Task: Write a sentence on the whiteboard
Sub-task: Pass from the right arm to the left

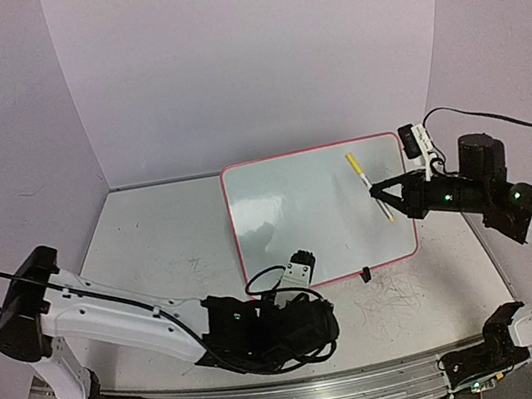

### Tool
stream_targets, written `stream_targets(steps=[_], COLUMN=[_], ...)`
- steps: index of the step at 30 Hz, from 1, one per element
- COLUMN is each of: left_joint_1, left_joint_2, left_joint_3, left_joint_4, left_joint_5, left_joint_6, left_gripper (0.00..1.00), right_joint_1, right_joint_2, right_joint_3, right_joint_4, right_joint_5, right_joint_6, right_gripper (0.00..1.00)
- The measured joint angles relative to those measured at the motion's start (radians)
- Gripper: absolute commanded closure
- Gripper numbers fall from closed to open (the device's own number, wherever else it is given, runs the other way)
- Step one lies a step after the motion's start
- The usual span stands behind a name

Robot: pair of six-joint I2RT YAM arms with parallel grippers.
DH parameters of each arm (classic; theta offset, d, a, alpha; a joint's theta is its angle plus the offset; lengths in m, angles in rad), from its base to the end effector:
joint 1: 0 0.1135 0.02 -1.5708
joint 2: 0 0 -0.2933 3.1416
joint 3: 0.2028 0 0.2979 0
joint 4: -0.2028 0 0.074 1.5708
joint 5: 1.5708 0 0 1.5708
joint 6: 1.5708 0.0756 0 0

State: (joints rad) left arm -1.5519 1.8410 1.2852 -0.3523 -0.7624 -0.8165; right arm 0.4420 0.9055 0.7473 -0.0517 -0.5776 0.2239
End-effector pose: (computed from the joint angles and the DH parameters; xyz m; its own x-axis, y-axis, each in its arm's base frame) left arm 0.0608 -0.4559 0.1917 -0.5313 0.2202 -0.8181 0.4788 0.8747 -0.0755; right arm 0.2272 0.1532 0.3289 -0.3704 0.0305 -0.9284 -0.7782 0.5354 0.3281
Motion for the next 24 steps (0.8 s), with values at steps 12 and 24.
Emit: stream_targets(steps=[12,24], left_joint_1=[0.295,0.500], left_joint_2=[-0.624,-0.526], left_joint_3=[-0.389,-0.355], left_joint_4=[0.459,0.518], left_joint_5=[0.488,0.976], left_joint_6=[0.190,0.064], left_gripper=[0.23,0.19], right_joint_1=[0.159,0.381], right_joint_2=[0.094,0.332], right_joint_3=[-0.034,-0.013], right_joint_4=[0.120,0.209], right_joint_5=[-0.079,-0.082], right_joint_6=[0.002,-0.012], right_gripper=[1.00,1.00])
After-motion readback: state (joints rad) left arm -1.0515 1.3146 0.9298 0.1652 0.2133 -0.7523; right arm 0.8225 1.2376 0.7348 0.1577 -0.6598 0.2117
